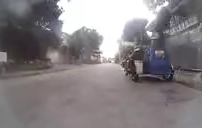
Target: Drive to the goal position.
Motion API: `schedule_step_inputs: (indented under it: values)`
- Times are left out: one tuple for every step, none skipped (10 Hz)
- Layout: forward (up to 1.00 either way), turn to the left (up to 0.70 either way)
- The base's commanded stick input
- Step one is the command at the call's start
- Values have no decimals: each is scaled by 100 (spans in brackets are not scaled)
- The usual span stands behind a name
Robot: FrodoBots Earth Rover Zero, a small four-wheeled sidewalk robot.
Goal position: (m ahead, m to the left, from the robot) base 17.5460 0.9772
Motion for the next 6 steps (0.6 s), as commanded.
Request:
schedule_step_inputs:
  values:
    - [100, -40]
    - [100, -40]
    - [100, 0]
    - [100, 0]
    - [100, 0]
    - [100, 0]
